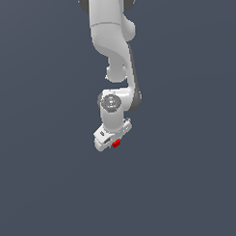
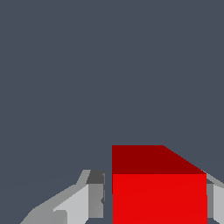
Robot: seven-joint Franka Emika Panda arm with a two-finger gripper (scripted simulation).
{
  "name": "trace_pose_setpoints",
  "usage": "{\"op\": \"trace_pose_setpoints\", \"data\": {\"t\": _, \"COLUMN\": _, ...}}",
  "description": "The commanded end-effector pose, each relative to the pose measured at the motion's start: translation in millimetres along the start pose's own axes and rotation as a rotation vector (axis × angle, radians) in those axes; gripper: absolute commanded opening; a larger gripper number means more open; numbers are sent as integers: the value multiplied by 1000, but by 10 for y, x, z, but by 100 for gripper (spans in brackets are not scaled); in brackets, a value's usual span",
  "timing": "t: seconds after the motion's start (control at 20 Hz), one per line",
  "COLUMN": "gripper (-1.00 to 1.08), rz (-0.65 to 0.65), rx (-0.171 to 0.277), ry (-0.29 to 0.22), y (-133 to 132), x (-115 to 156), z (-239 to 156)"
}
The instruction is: Pick up the red cube and move it to a goal position.
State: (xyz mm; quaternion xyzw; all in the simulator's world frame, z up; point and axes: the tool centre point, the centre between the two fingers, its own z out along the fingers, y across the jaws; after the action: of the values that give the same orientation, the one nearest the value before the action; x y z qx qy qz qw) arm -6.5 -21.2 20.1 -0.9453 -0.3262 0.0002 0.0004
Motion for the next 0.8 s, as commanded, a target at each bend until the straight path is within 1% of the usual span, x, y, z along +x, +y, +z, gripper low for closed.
{"op": "trace_pose_setpoints", "data": {"t": 0.0, "gripper": -100, "rz": -3, "rx": -1, "ry": 0, "y": 2, "x": 3, "z": 1}}
{"op": "trace_pose_setpoints", "data": {"t": 0.5, "gripper": -100, "rz": -3, "rx": -1, "ry": 0, "y": 1, "x": 2, "z": -2}}
{"op": "trace_pose_setpoints", "data": {"t": 0.75, "gripper": -100, "rz": -3, "rx": -1, "ry": 0, "y": -13, "x": -3, "z": -92}}
